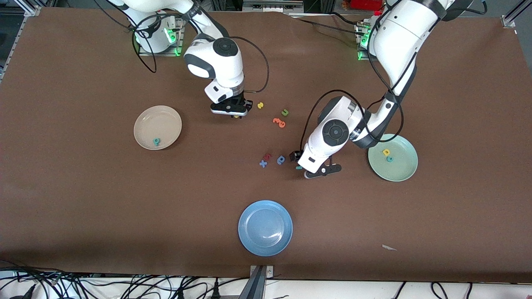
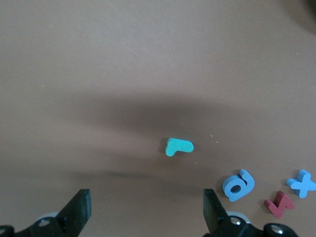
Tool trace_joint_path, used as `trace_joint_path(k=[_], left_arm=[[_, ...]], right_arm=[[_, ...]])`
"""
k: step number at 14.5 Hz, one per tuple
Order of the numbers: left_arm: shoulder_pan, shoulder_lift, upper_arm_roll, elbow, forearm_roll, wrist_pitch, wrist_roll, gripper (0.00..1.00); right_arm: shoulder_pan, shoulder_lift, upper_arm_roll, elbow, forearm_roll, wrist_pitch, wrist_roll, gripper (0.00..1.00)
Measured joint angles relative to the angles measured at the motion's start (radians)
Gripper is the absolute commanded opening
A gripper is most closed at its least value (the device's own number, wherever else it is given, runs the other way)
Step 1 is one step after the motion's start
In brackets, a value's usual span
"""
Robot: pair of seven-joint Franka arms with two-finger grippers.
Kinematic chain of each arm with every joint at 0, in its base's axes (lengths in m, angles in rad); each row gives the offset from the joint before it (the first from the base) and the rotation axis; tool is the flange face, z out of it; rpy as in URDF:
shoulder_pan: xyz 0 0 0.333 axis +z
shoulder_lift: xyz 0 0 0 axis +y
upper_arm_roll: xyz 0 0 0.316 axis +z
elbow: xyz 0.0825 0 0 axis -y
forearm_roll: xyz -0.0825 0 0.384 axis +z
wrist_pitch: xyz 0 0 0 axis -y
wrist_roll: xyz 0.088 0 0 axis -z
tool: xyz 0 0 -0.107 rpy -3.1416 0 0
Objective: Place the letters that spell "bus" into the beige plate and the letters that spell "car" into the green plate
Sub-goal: 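Drop the yellow u on the beige plate while the left gripper reaches teal l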
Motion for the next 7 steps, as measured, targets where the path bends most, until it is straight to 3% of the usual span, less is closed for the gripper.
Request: trace_joint_path(k=[3, 7], left_arm=[[-0.032, 0.03, 0.03, 0.026, 0.001, 0.0, -0.005, 0.97], [-0.145, 0.073, 0.133, 0.083, 0.001, 0.0, -0.017, 0.92]], right_arm=[[-0.146, -0.09, 0.031, -0.087, 0.061, -0.013, -0.232, 0.02], [-0.296, -0.132, 0.061, -0.13, 0.072, -0.066, -0.464, 0.03]])
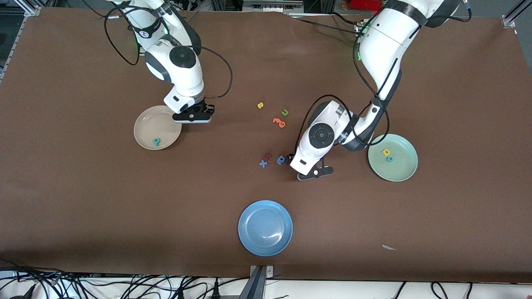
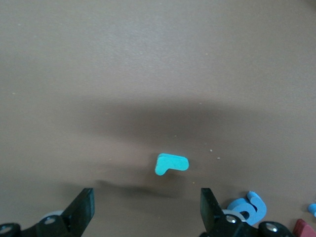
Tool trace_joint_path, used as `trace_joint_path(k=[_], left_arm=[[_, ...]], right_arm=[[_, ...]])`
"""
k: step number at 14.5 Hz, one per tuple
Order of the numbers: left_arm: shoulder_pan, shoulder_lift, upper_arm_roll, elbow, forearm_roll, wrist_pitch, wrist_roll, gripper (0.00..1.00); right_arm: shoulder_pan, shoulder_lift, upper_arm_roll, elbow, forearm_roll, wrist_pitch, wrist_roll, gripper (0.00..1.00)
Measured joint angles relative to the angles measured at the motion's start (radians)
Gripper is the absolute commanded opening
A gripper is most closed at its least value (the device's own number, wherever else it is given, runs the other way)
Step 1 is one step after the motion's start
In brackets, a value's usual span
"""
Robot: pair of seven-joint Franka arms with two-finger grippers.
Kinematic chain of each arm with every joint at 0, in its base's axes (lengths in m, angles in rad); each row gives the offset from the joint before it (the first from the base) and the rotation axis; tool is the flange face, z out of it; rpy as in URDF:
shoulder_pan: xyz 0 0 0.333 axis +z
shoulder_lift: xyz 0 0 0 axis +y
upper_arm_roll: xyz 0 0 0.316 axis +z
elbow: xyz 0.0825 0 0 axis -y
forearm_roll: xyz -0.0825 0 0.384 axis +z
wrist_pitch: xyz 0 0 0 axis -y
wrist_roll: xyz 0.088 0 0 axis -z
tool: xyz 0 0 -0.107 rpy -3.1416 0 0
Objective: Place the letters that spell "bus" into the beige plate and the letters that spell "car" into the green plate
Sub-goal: 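Drop the yellow u on the beige plate while the left gripper reaches teal l, then grasp the teal l with the left gripper while the right gripper reaches yellow s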
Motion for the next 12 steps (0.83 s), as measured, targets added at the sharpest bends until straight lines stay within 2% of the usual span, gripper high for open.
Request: trace_joint_path(k=[3, 5, 6, 8, 9, 10, 12], left_arm=[[-0.019, 0.019, 0.014, 0.038, 0.0, -0.005, -0.009, 0.82], [-0.018, 0.026, 0.018, 0.052, 0.0, -0.013, -0.009, 0.76], [-0.018, 0.029, 0.019, 0.056, 0.0, -0.015, -0.009, 0.73], [-0.018, 0.035, 0.021, 0.059, 0.0, -0.015, -0.009, 0.69], [-0.018, 0.036, 0.022, 0.06, 0.0, -0.015, -0.009, 0.67], [-0.018, 0.038, 0.022, 0.06, 0.0, -0.016, -0.009, 0.63], [-0.018, 0.041, 0.022, 0.06, 0.0, -0.016, -0.01, 0.57]], right_arm=[[-0.142, -0.003, 0.02, -0.012, 0.002, -0.006, -0.2, 0.06], [-0.24, -0.002, 0.023, -0.016, 0.002, -0.006, -0.336, 0.14], [-0.271, -0.002, 0.023, -0.018, 0.002, -0.006, -0.376, 0.31], [-0.288, -0.001, 0.026, -0.021, 0.006, -0.006, -0.399, 0.73], [-0.287, -0.001, 0.031, -0.023, 0.015, -0.006, -0.399, 0.86], [-0.287, -0.001, 0.038, -0.026, 0.029, -0.006, -0.399, 0.93], [-0.287, -0.001, 0.048, -0.029, 0.043, -0.012, -0.399, 0.98]])
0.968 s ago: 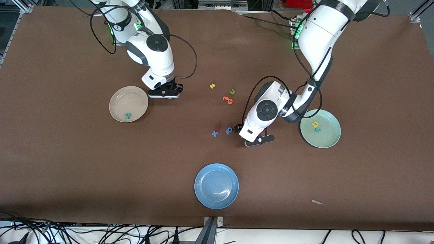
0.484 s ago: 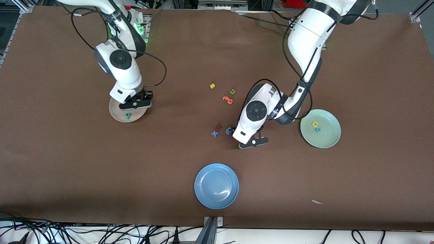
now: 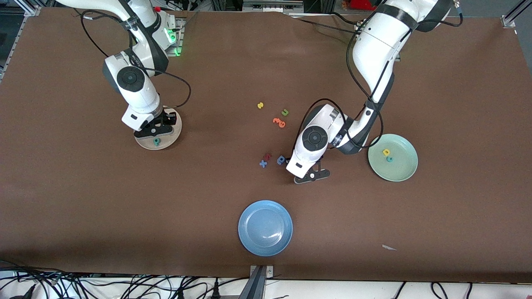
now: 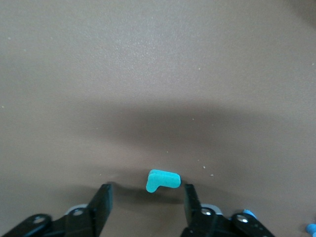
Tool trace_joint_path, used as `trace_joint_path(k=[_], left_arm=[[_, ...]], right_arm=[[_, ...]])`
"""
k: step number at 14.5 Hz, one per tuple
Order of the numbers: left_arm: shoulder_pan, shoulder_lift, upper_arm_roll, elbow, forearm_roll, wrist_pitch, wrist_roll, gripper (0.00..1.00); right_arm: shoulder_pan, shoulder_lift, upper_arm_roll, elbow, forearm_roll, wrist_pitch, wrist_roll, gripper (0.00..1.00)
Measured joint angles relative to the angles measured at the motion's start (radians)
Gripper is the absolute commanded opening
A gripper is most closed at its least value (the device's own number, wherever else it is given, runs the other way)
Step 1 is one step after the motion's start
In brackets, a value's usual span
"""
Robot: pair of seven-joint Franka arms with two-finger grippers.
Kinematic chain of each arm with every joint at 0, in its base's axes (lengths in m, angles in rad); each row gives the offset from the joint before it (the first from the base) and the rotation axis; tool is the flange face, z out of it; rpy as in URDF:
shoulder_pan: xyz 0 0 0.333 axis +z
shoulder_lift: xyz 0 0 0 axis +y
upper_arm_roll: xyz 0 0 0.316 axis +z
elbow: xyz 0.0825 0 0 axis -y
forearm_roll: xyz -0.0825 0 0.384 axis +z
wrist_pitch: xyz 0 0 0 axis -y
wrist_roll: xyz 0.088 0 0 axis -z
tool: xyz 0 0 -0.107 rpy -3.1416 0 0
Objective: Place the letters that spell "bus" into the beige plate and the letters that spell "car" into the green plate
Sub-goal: 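Grasp the teal l with the left gripper while the right gripper reaches yellow s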
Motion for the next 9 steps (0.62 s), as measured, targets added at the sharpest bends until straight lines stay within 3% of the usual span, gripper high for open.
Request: trace_joint_path(k=[3, 6, 9], left_arm=[[-0.001, 0.003, 0.0, 0.002, 0.0, 0.0, -0.002, 0.49], [-0.001, 0.004, 0.0, 0.009, 0.0, 0.0, -0.007, 0.42], [-0.001, 0.006, 0.0, 0.017, 0.0, 0.0, -0.009, 0.38]], right_arm=[[0.0, 0.0, 0.026, 0.0, 0.04, -0.014, 0.001, 0.96], [0.005, -0.001, 0.083, 0.002, 0.143, -0.02, 0.049, 0.96], [0.095, -0.003, 0.136, 0.009, 0.22, -0.011, 0.221, 0.96]])
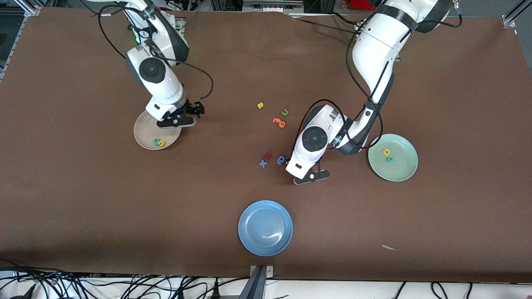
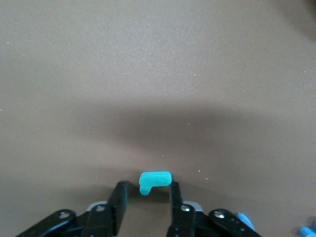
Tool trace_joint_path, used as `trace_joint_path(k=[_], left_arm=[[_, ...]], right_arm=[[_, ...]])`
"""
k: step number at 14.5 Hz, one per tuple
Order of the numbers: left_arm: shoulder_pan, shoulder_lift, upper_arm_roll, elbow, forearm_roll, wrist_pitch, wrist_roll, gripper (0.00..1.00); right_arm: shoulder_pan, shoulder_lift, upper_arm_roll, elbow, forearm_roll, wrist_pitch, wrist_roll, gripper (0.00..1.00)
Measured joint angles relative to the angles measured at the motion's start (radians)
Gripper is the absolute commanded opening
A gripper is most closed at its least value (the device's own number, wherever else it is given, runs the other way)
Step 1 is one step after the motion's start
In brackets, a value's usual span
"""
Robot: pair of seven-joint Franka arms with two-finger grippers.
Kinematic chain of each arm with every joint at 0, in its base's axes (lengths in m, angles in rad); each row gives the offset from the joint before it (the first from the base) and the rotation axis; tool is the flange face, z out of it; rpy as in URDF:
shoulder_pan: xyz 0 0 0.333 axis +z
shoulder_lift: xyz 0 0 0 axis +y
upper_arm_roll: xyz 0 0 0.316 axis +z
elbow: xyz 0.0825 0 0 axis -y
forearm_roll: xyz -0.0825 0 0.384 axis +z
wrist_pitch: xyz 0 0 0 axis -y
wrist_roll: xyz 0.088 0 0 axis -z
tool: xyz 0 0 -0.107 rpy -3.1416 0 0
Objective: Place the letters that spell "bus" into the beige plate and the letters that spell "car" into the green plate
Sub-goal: 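Grasp the teal l with the left gripper while the right gripper reaches yellow s, then carry the teal l to the green plate while the right gripper grasps yellow s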
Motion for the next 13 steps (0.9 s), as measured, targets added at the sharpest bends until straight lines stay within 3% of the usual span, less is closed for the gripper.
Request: trace_joint_path(k=[6, 10, 13], left_arm=[[0.002, 0.002, 0.003, 0.004, 0.0, 0.0, -0.001, 0.28], [0.002, 0.004, 0.004, 0.006, 0.0, 0.0, -0.001, 0.25], [0.002, 0.005, 0.005, 0.007, 0.0, 0.0, -0.001, 0.21]], right_arm=[[0.28, 0.022, 0.008, 0.002, 0.022, 0.115, 0.38, 0.96], [0.404, 0.075, -0.006, 0.002, 0.015, 0.163, 0.507, 0.95], [0.522, 0.141, -0.12, 0.028, -0.127, 0.193, 0.63, 0.95]])
